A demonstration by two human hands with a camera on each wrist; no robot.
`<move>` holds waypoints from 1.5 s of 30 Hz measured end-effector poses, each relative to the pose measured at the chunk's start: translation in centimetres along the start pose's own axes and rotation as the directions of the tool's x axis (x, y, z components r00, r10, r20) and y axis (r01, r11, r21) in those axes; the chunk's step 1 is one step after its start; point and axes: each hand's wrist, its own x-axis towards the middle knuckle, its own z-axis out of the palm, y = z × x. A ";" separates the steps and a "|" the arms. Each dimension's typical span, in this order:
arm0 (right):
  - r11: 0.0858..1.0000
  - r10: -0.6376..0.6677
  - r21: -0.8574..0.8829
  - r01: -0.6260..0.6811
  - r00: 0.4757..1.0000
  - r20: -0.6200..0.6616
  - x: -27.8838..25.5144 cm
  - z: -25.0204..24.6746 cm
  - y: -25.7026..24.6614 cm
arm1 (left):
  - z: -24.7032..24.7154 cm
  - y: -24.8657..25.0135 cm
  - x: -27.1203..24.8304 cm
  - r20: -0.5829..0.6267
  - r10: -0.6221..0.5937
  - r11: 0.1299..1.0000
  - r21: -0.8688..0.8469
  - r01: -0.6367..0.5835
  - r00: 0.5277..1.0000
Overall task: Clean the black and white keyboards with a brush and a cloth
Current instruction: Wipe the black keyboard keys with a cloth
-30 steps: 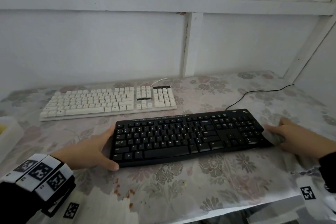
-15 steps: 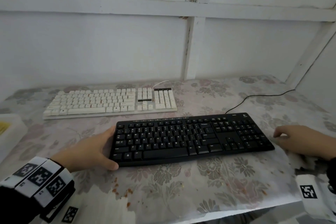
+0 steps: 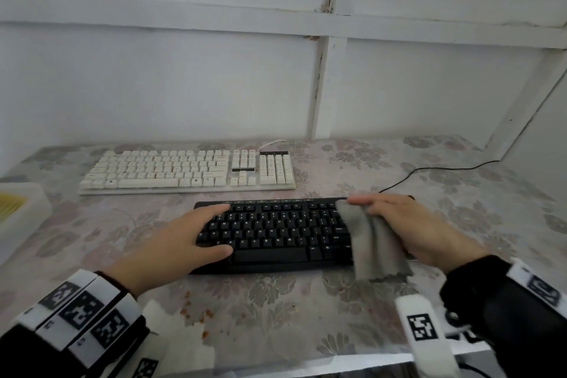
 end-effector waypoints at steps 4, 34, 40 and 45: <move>0.983 -0.034 0.183 0.016 0.995 0.098 0.3 4.4 -1.6 | 1.1 1.6 -0.3 0.016 0.041 0.967 -0.254 -0.036 0.999; 0.957 -0.223 0.232 0.176 0.955 0.197 4.4 40.9 -16.7 | -19.4 -20.6 -11.1 -0.513 -0.174 0.980 -0.003 0.201 0.840; 0.958 -0.170 0.268 0.105 0.958 0.232 4.9 46.0 -17.3 | -22.2 -26.5 -9.8 -0.419 -0.312 0.936 0.017 0.351 0.853; 0.978 -0.134 0.190 0.087 0.959 0.251 5.0 49.3 -16.5 | -22.7 -28.9 -8.5 -0.364 -0.346 0.936 -0.067 0.346 0.865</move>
